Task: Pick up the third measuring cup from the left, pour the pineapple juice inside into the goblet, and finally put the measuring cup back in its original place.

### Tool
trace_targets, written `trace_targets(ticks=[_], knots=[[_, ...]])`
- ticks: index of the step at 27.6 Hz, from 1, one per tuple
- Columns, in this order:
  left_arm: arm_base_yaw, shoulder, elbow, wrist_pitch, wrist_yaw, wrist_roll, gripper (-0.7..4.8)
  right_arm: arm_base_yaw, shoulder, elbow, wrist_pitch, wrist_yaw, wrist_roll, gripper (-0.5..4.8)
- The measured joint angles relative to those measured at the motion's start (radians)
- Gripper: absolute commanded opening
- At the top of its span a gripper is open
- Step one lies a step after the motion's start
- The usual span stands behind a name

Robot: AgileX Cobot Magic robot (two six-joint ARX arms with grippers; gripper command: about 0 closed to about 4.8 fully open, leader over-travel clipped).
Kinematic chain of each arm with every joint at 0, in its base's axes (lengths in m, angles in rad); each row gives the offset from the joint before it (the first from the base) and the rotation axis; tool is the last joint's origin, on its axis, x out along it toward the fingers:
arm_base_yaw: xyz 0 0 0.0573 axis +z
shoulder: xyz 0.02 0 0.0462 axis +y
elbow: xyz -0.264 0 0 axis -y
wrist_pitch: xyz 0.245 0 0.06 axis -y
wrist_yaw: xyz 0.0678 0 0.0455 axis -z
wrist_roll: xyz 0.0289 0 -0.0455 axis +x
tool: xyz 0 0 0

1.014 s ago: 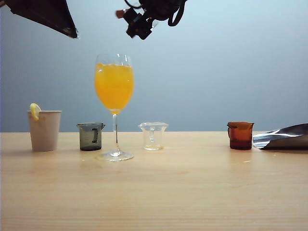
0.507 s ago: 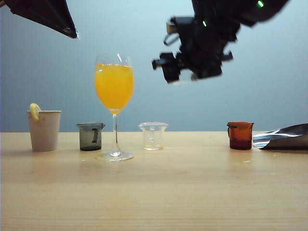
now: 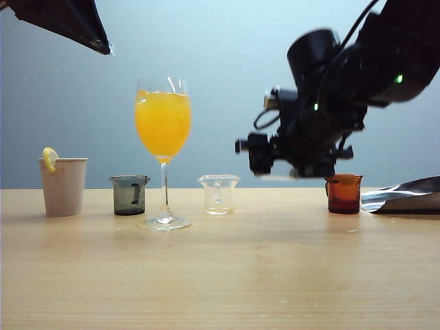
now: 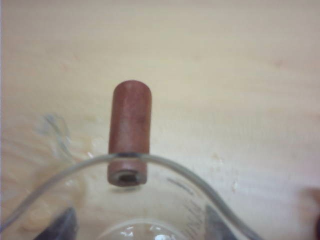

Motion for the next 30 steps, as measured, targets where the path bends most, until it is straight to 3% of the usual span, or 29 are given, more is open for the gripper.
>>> trace_targets(ticks=[9, 17, 30], knots=[[0.000, 0.000, 0.000, 0.000, 0.000, 0.000, -0.05, -0.019, 0.169, 0.032, 0.220, 0.045, 0.049, 2.20], [0.000, 0.000, 0.000, 0.000, 0.000, 0.000, -0.05, -0.021, 0.225, 0.126, 0.187, 0.074, 0.050, 2.20], [0.000, 0.000, 0.000, 0.000, 0.000, 0.000, -0.05, -0.025, 0.266, 0.125, 0.135, 0.084, 0.044, 2.20]])
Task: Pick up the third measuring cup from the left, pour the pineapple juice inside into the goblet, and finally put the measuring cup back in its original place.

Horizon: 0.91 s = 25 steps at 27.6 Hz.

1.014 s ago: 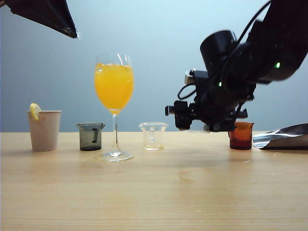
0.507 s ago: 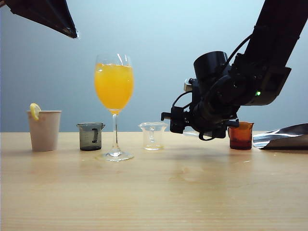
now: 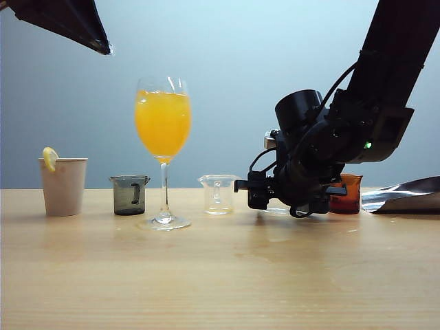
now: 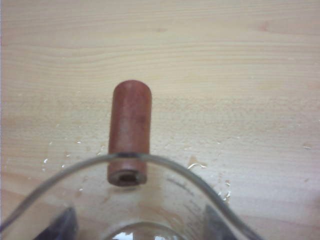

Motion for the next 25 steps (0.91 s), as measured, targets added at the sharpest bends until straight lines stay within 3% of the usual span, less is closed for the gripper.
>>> trace_targets(ticks=[1, 3, 5, 25], knots=[[0.000, 0.000, 0.000, 0.000, 0.000, 0.000, -0.05, 0.000, 0.000, 0.000, 0.000, 0.000, 0.000, 2.29], [0.000, 0.000, 0.000, 0.000, 0.000, 0.000, -0.05, 0.000, 0.000, 0.000, 0.000, -0.003, 0.000, 3.87], [0.000, 0.000, 0.000, 0.000, 0.000, 0.000, -0.05, 0.000, 0.000, 0.000, -0.001, -0.019, 0.000, 4.73], [0.000, 0.000, 0.000, 0.000, 0.000, 0.000, -0.05, 0.001, -0.051, 0.002, -0.026, -0.050, 0.001, 4.79]])
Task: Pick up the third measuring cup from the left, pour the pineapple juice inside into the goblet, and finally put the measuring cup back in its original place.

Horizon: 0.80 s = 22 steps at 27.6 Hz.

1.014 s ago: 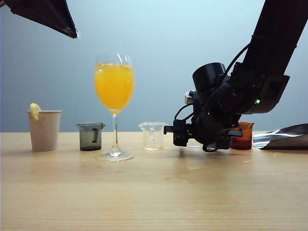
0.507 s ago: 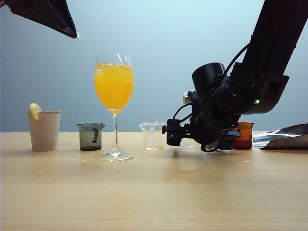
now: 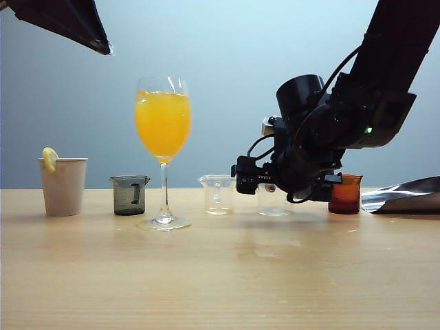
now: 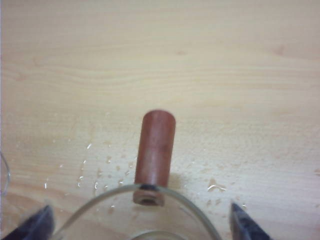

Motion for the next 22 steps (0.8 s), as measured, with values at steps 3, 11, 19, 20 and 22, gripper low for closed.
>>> trace_targets(ticks=[3, 11, 19, 20, 22], knots=[[0.000, 0.000, 0.000, 0.000, 0.000, 0.000, -0.05, 0.005, -0.010, -0.005, -0.048, -0.003, 0.000, 4.79], [0.000, 0.000, 0.000, 0.000, 0.000, 0.000, -0.05, 0.017, -0.093, -0.096, -0.057, -0.011, 0.010, 4.79], [0.000, 0.000, 0.000, 0.000, 0.000, 0.000, -0.05, 0.021, -0.275, -0.237, -0.109, -0.031, 0.018, -0.17], [0.000, 0.000, 0.000, 0.000, 0.000, 0.000, -0.05, 0.023, -0.328, -0.256, -0.165, -0.054, 0.018, 0.07], [0.000, 0.000, 0.000, 0.000, 0.000, 0.000, -0.05, 0.023, -0.379, -0.263, -0.224, -0.081, 0.017, -0.08]])
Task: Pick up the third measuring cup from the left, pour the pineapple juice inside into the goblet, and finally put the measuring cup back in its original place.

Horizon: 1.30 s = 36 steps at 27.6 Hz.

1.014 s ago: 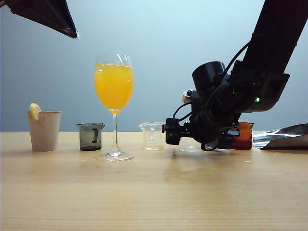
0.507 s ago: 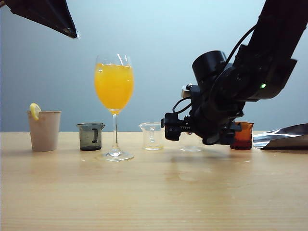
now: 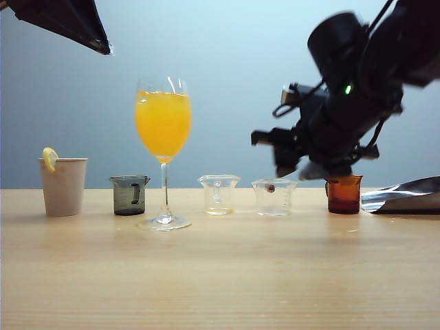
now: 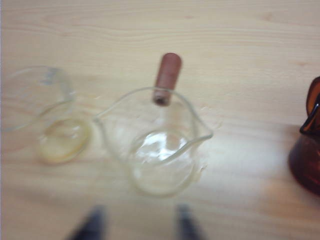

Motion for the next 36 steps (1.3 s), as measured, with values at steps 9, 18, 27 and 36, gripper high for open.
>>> trace_targets(ticks=[9, 18, 27, 36], knots=[[0.000, 0.000, 0.000, 0.000, 0.000, 0.000, -0.05, 0.000, -0.362, 0.000, -0.369, -0.105, -0.029, -0.08], [0.000, 0.000, 0.000, 0.003, 0.000, 0.000, -0.05, 0.000, -0.695, -0.006, -0.668, -0.130, -0.119, -0.08], [-0.003, 0.000, 0.000, 0.080, 0.190, -0.082, -0.06, -0.001, -1.100, -0.028, -0.937, -0.116, -0.127, -0.08], [-0.014, -0.157, -0.002, -0.184, 0.134, -0.053, -0.06, -0.001, -1.493, -0.236, -0.990, -0.083, -0.090, -0.08]])
